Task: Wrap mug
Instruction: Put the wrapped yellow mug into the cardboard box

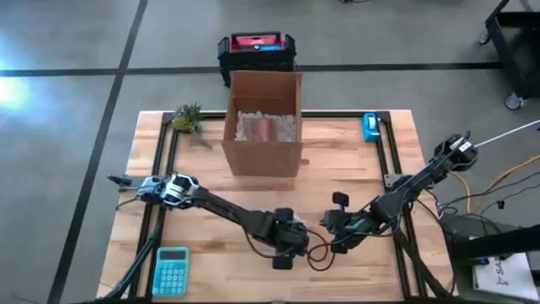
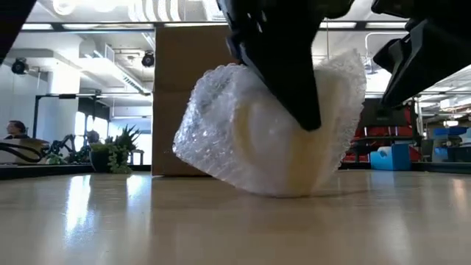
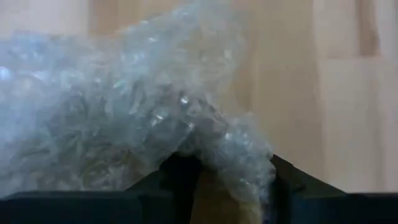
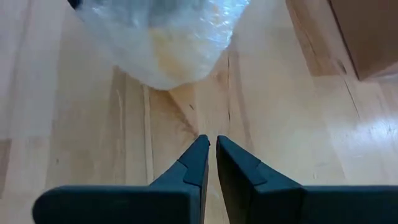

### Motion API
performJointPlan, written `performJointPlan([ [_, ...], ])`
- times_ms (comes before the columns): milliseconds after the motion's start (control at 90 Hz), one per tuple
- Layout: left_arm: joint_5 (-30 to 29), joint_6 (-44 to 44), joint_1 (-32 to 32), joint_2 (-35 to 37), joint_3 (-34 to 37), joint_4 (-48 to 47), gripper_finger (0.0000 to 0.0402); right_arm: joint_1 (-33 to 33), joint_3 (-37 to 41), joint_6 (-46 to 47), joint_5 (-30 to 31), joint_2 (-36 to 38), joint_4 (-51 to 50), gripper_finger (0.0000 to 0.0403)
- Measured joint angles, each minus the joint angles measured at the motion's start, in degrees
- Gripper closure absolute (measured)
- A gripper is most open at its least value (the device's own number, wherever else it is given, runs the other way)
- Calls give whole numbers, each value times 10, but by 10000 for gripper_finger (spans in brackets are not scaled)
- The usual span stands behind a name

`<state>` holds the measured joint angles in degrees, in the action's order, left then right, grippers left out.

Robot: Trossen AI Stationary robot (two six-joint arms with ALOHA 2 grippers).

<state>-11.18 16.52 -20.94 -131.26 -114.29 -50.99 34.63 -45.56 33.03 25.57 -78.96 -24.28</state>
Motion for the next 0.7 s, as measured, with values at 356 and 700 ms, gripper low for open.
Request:
performJointPlan([
  [356, -53, -11, -7, 19, -110, -135, 390, 0, 0, 0, 0, 0, 3, 384],
  [700, -277, -61, -13, 166, -186, -227, 390, 0, 0, 0, 2, 0, 13, 384],
])
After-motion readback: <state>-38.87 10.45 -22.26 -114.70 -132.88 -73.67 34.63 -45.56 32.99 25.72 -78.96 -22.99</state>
